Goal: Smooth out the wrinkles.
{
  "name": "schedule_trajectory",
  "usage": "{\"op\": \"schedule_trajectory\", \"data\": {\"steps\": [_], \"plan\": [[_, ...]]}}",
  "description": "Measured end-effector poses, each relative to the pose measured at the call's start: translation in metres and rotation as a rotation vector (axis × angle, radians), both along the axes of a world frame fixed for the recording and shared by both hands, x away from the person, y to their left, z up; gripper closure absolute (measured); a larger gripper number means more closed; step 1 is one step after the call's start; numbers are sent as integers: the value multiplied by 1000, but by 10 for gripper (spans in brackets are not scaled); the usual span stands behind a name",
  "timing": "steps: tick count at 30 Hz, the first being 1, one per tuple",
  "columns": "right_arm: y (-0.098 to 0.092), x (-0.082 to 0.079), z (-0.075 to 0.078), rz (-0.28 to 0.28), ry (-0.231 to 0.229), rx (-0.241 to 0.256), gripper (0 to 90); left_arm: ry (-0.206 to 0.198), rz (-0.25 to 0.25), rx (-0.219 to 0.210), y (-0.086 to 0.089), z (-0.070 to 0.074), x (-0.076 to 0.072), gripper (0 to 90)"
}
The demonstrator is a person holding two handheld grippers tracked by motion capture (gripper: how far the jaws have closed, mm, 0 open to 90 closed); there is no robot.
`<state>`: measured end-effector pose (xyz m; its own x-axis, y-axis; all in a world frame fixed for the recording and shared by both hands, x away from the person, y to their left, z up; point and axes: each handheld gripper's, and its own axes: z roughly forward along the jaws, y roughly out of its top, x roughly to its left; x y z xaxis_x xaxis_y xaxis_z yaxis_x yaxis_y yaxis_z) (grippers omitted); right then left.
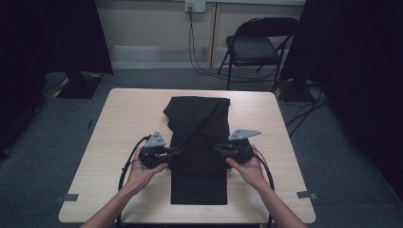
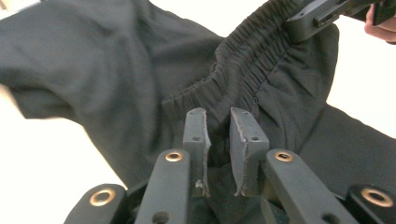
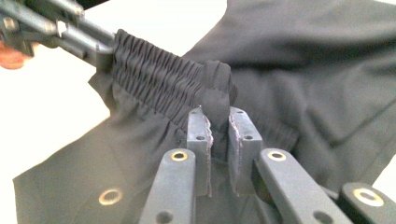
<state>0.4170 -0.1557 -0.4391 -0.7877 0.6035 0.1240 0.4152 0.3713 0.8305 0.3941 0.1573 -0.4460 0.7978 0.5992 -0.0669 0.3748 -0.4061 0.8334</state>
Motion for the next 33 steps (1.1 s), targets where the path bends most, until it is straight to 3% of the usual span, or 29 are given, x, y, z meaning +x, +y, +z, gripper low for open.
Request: {"op": "schedule_trajectory", "data": {"steps": [4, 6, 8, 11, 13, 15, 17, 19, 20, 22, 25, 29, 31, 33], "plan": [[-2, -23, -12, 22, 9, -29, 804, 17, -52, 37, -4, -4, -15, 789], [-4, -30, -14, 24, 0, -57, 801, 7, -60, 70, -5, -5, -21, 791], [-7, -34, -15, 26, 21, -47, 790, 27, -58, 57, -5, -7, -22, 850], [-12, -35, -21, -2, 32, -76, 719, 31, -50, 25, -3, -5, -18, 811], [-15, -32, -20, -29, 30, -69, 640, 23, -38, 9, -1, -1, -14, 802], [-21, -25, -14, -39, 22, -31, 608, 16, -12, -17, 3, 2, -9, 794], [-24, -16, -8, -74, 7, -15, 599, 10, 6, -16, 6, 3, -4, 793], [-25, -4, -5, -87, -6, -4, 672, 6, 33, -16, 7, 5, 4, 783], [-24, 2, -5, -104, -15, -15, 691, -2, 48, -19, 8, 5, 9, 782], [-20, 16, -8, -101, 8, -21, 706, 18, 77, -13, 9, 3, 20, 775], [-7, 32, -20, -103, 32, -69, 645, 43, 129, 12, 8, -5, 34, 742], [0, 41, -29, -107, 51, -97, 601, 80, 174, 28, 7, -16, 43, 705], [4, 47, -39, -133, 61, -112, 525, 100, 188, 35, 7, -23, 47, 702], [5, 49, -42, -143, 64, -120, 561, 117, 191, 31, 5, -27, 48, 683]]}}
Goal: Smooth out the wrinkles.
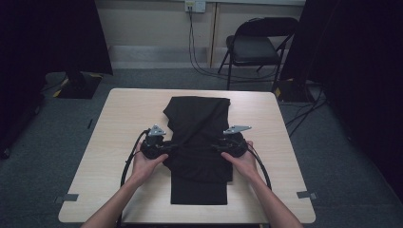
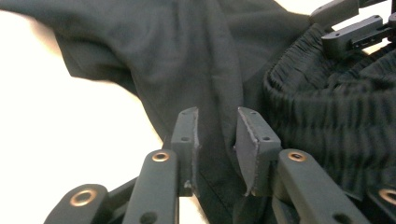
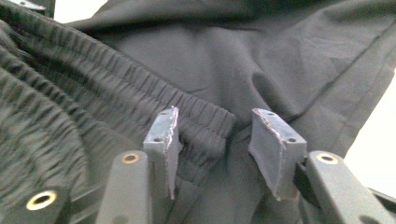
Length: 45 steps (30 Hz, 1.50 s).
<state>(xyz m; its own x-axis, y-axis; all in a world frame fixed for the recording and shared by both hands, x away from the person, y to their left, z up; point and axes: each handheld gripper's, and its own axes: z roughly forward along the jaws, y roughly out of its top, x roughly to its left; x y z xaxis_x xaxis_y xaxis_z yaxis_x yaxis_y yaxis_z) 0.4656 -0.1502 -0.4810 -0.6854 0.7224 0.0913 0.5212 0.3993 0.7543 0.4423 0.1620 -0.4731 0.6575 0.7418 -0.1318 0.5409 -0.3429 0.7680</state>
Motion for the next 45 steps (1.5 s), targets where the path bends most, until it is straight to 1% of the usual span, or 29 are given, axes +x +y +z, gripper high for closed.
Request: {"op": "schedule_trajectory", "data": {"steps": [1, 2, 3, 4, 6, 8, 9, 10, 13, 16, 18, 20, 22, 23, 25, 26, 28, 29, 32, 34, 35, 36, 37, 38, 39, 40, 41, 44, 45], "plan": [[0, 1, -1, 20, 12, 26, 622, 1, -10, -4, -2, -1, -1, 670], [0, 0, -1, 18, 4, 22, 658, -12, -21, 19, -4, 0, -2, 657], [0, -1, 0, 26, -1, 25, 703, -18, -22, 25, -5, 0, -4, 642], [1, -4, 3, 31, -15, 27, 717, -19, -22, 11, -6, 2, -5, 631], [1, -11, 10, 45, -38, 29, 759, -27, -26, 8, -6, 4, -7, 601], [-2, -19, 20, 55, -53, 62, 777, -33, -32, 0, -5, 6, -10, 578], [-6, -24, 25, 67, -56, 104, 790, -35, -26, -4, -4, 6, -11, 555], [-7, -28, 28, 72, -56, 116, 797, -35, -24, -19, -2, 6, -11, 545], [-10, -48, 36, 107, -70, 108, 815, -32, -7, -13, -1, 2, -11, 526], [-15, -67, 38, 136, -61, 128, 819, -23, -7, -19, -5, -1, -10, 503], [-16, -79, 39, 157, -65, 121, 819, -32, -28, -32, -10, 0, -12, 490], [-19, -91, 38, 175, -58, 118, 812, -45, -56, -9, -15, 1, -14, 477], [-21, -97, 36, 180, -54, 121, 787, -43, -107, 7, -20, 3, -19, 478], [-21, -99, 36, 183, -56, 115, 771, -51, -137, 38, -21, 5, -23, 478], [-25, -100, 38, 175, -57, 137, 671, -64, -197, 77, -23, 10, -35, 468], [-27, -99, 41, 158, -63, 166, 663, -68, -209, 70, -23, 11, -40, 461], [-28, -97, 43, 152, -73, 168, 658, -73, -222, 84, -23, 12, -45, 450], [-26, -92, 43, 133, -62, 176, 669, -82, -245, 93, -22, 11, -55, 445], [-15, -82, 37, 138, -55, 147, 681, -62, -302, 98, -25, 6, -66, 448], [-7, -79, 33, 142, -50, 123, 681, -50, -315, 88, -25, 6, -68, 446], [-5, -78, 30, 147, -41, 124, 676, 13, -345, 31, -27, 5, -73, 443], [-5, -78, 30, 147, -41, 124, 676, 13, -345, 31, -27, 5, -73, 442], [-1, -83, 23, 157, -12, 130, 656, 50, -339, -10, -27, 2, -75, 439], [-1, -83, 23, 157, -12, 130, 656, 50, -339, -10, -27, 2, -75, 436], [4, -91, 17, 191, -11, 89, 638, 23, -334, 2, -28, 3, -76, 429], [4, -91, 17, 191, -11, 89, 638, 23, -334, 2, -28, 3, -76, 429], [5, -98, 15, 208, -14, 63, 664, -1, -308, 16, -27, 3, -74, 428], [1, -103, 12, 212, -11, 56, 674, -6, -292, 21, -24, 3, -70, 424], [-2, -109, 11, 203, -15, 35, 653, -27, -250, 29, -22, 4, -66, 430]]}}
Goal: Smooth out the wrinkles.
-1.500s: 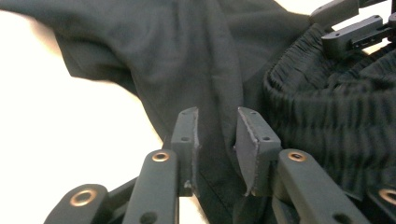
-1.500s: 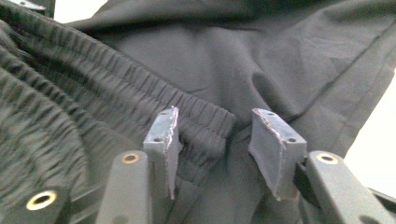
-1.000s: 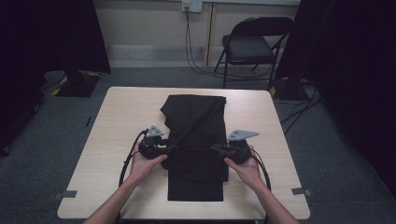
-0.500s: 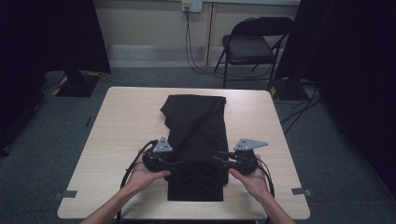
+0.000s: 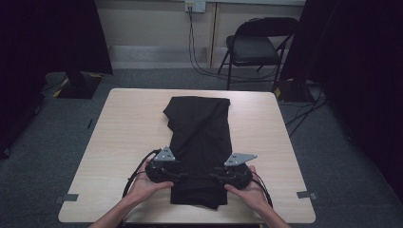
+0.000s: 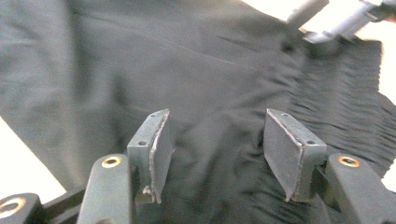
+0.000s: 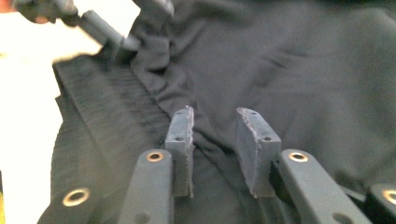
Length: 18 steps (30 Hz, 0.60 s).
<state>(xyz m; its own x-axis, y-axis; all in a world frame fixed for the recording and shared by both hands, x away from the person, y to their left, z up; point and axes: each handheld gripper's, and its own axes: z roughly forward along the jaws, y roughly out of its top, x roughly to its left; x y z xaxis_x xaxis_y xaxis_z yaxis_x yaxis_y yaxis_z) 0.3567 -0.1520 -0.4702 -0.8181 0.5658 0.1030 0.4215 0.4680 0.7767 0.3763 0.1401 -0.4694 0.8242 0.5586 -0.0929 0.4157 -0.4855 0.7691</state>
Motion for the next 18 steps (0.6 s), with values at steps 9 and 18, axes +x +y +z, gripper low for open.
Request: {"op": "schedule_trajectory", "data": {"steps": [9, 18], "plan": [[0, -23, -13, 95, 69, -61, 665, -42, 40, 69, 7, -3, 14, 444], [-12, 8, 1, -39, 10, 35, 609, 12, 13, 117, -1, -22, 18, 490]]}}
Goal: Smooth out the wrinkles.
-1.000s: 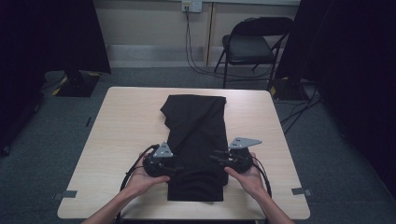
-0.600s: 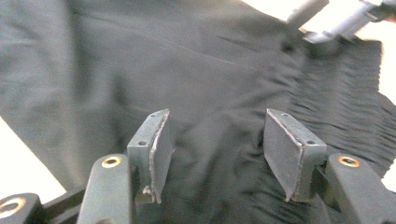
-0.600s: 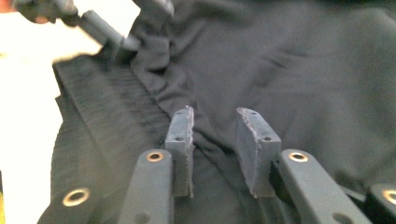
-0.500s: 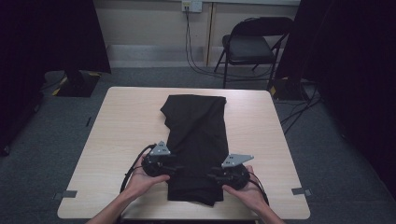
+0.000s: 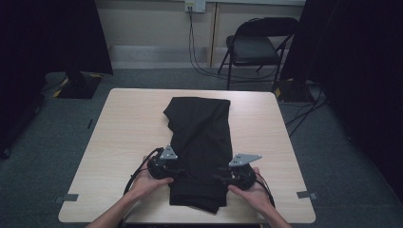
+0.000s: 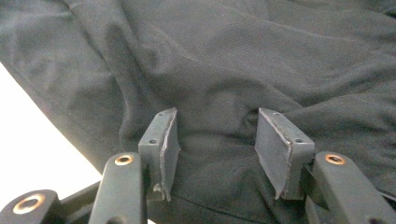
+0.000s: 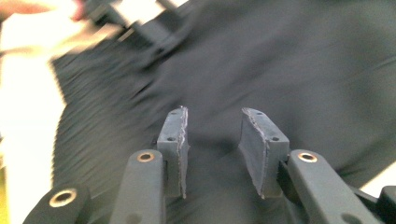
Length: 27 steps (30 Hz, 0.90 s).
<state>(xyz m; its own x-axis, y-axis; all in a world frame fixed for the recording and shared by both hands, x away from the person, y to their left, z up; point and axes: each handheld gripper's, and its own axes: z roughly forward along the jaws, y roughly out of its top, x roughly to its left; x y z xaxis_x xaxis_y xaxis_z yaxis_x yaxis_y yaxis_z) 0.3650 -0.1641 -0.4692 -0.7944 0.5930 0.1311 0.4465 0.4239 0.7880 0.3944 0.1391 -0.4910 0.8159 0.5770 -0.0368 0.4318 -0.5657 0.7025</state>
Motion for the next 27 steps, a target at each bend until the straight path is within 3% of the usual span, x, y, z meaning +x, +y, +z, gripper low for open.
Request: {"op": "schedule_trajectory", "data": {"steps": [3, 6, 8, 9, 12, 13, 15, 17, 20, 22, 24, 27], "plan": [[-2, 25, 3, -84, -22, 30, 586, 11, -5, -5, 1, 0, 2, 484], [0, 52, 4, -150, -53, -1, 555, 21, 5, -11, 1, 0, 3, 466], [1, 75, -1, -189, -10, -7, 485, 13, -3, -2, 1, 1, 3, 465], [1, 85, -5, -202, -1, -14, 491, 14, -4, 0, 1, 1, 3, 465], [2, 101, -15, -257, -16, -42, 529, 13, 1, -6, 1, 0, 2, 464], [2, 103, -18, -264, -16, -44, 693, 13, 1, -11, 2, 0, 2, 463], [1, 102, -22, -283, -22, -73, 814, 14, 4, -15, 3, -1, 1, 461], [-2, 98, -22, -293, -27, -102, 864, 17, 4, -11, 3, 0, -1, 461], [-10, 92, -21, -294, -22, -135, 867, 13, -11, 11, 0, 1, -5, 460], [-15, 86, -21, -288, -24, -166, 848, 9, -13, -1, -1, 0, -9, 459], [-19, 79, -23, -282, -30, -192, 810, 31, -11, -21, -3, 0, -14, 434], [-24, 69, -21, -260, -28, -204, 775, 50, -51, -3, -10, 2, -27, 409]]}}
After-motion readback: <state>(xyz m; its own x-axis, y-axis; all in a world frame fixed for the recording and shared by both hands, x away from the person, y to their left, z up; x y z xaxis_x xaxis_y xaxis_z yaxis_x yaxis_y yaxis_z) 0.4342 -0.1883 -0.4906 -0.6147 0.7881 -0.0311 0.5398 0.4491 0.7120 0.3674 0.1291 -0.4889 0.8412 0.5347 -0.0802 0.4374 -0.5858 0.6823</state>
